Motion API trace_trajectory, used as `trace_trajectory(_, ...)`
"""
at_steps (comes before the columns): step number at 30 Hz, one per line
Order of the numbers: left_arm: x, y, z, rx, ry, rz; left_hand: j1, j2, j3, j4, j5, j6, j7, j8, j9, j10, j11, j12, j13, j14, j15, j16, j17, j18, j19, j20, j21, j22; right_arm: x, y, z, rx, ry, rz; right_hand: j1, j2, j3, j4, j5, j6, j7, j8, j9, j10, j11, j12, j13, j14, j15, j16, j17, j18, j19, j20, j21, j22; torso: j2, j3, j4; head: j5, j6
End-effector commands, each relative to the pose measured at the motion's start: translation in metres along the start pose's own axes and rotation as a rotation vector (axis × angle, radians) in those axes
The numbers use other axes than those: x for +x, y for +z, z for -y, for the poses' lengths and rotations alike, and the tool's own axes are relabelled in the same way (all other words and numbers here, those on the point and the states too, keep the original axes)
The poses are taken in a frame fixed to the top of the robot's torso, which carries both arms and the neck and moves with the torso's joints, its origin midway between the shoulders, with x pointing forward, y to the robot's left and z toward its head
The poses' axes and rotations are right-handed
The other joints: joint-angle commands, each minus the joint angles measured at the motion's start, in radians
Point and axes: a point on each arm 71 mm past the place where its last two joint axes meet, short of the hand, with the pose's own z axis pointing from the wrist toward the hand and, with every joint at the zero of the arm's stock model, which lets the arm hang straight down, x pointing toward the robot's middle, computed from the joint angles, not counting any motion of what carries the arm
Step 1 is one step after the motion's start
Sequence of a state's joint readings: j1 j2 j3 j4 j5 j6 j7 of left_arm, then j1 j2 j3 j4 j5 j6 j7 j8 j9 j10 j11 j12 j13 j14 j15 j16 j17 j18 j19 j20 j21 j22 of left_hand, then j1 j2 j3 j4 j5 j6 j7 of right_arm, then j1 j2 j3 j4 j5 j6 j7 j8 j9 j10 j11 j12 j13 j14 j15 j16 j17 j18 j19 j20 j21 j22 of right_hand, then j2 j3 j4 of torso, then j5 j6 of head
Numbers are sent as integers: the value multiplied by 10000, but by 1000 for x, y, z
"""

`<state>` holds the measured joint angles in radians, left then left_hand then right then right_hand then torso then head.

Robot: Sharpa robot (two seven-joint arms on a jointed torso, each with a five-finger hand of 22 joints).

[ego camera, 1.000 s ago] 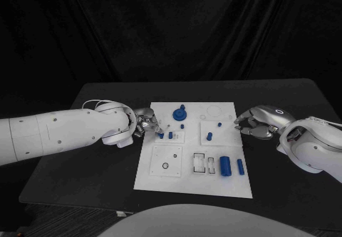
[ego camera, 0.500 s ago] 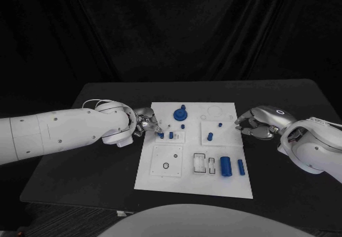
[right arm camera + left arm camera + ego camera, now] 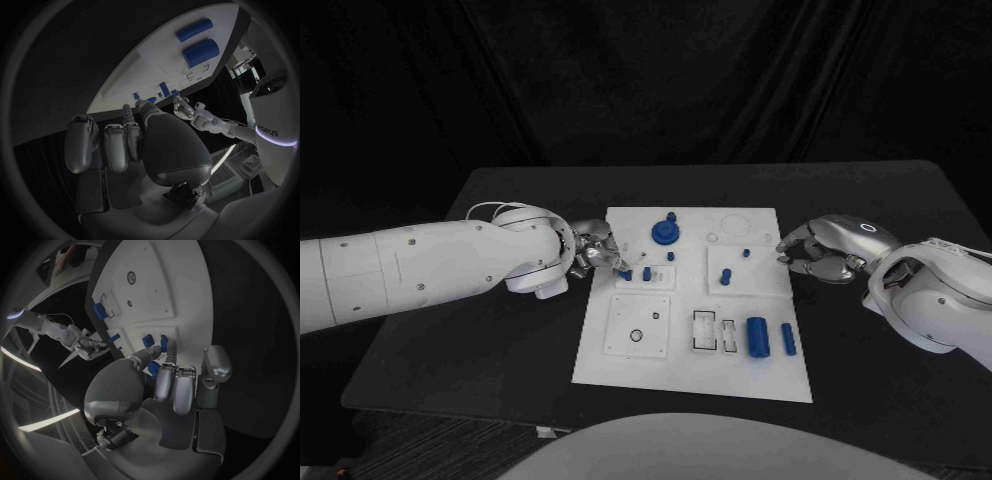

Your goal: Assemble the parts on the task board

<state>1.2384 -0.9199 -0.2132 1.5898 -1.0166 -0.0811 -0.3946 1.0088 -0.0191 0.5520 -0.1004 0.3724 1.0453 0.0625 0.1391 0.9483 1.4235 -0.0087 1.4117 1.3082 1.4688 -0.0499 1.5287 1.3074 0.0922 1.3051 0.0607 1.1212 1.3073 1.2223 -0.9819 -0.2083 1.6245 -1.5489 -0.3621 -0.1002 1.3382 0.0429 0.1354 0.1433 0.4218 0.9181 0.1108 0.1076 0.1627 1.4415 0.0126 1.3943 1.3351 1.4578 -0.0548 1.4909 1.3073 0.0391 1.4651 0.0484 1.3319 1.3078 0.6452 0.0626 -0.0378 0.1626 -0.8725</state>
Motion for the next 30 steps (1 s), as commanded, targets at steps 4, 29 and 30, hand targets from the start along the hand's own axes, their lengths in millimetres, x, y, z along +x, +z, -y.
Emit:
trace_trajectory(4,5,0,0,33,106,-301,46,60,56,15,-17,-34,-36,-37,1,-147,4,-136,811,158,-21,-91,1457,146,-36,-1,-144,1211,0,-1,1,168,7,65,31,-74,66,-11,53,-6,-3,-31,-12,-73,-15,-67,-151,738,-8,-50,710,182,22,56,-54,1867,-11,-2,-21,24,-2)
trace_trajectory(29,7,1,0,164,85,-305,556,135,-1073,744,-306,34,-68,-128,-320,-226,-3,-171,751,112,-14,-135,1381,165,-73,13,-362,1192,1,0,2,186,4,53,31,-74,66,-11,53,-6,-3,-31,-12,-73,-15,-67,-151,738,-8,-50,710,182,22,56,-54,1867,10,0,-4,40,-2)
trace_trajectory(30,7,1,1,189,80,-295,603,144,-1036,714,-275,36,-74,-121,-316,-221,-8,-168,755,110,-17,-136,1378,165,-69,10,-360,1193,1,0,2,186,4,54,31,-74,66,-11,53,-6,-3,-31,-12,-73,-15,-67,-151,738,-8,-50,710,182,22,56,-54,1867,11,-1,-2,38,-2)
